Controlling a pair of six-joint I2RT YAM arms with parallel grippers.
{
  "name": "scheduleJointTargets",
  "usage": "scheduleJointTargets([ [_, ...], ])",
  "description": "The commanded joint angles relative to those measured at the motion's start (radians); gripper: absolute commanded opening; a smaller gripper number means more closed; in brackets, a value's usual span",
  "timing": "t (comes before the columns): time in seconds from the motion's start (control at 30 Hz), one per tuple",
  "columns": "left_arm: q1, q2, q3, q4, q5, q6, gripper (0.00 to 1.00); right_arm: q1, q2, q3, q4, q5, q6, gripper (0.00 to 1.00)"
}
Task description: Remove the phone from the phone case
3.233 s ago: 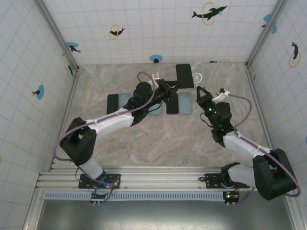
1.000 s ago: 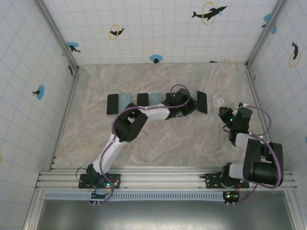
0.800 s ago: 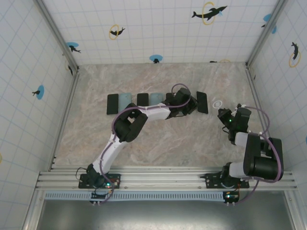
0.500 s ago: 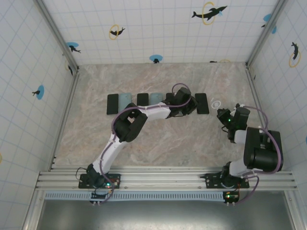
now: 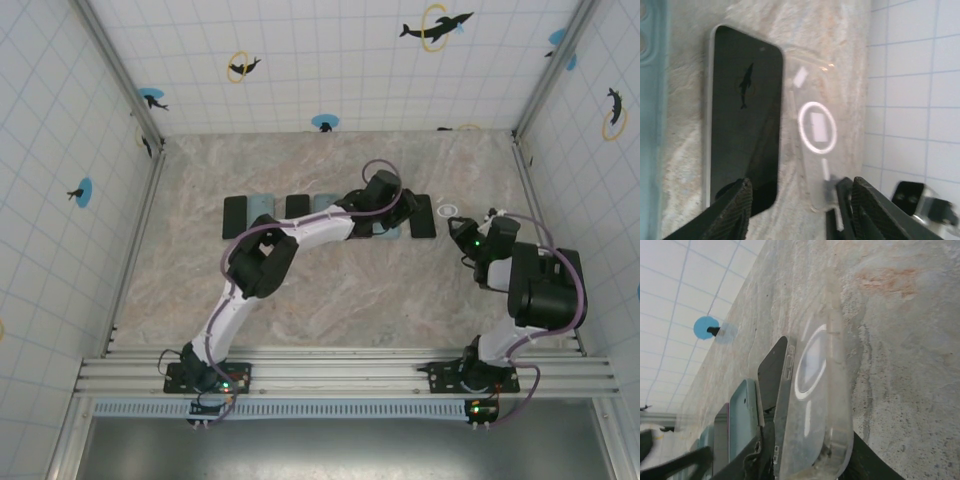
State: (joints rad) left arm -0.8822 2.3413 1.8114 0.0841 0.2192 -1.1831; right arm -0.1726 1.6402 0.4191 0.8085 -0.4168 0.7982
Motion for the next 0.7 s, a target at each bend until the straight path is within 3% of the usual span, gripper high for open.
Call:
scheduleJointTargets([
  [0.0,0.014,-0.125,-0.049,0.016,-0.012,0.076,0.59,-0.007,-0.018,0.040,-0.022,-0.010,-0.023,0.42],
  [0.23,0.064,-0.275,-0.226,0.049,-0.013,0.177,0.66,-0.038,-0.070,0.034,-0.132,0.024,-0.080,0.53],
  [0.47,0.123,-0.453,-0.423,0.051,-0.032,0.300,0.80,-0.060,-0.117,0.061,-0.287,0.042,-0.168,0.64],
  [0.53,0.132,-0.510,-0.467,0.043,-0.022,0.402,0.95,-0.062,-0.149,0.064,-0.326,0.084,-0.208,0.68],
  [0.67,0.159,-0.596,-0.544,-0.038,-0.015,0.591,0.98,-0.028,-0.192,0.081,-0.320,0.003,-0.285,0.72],
])
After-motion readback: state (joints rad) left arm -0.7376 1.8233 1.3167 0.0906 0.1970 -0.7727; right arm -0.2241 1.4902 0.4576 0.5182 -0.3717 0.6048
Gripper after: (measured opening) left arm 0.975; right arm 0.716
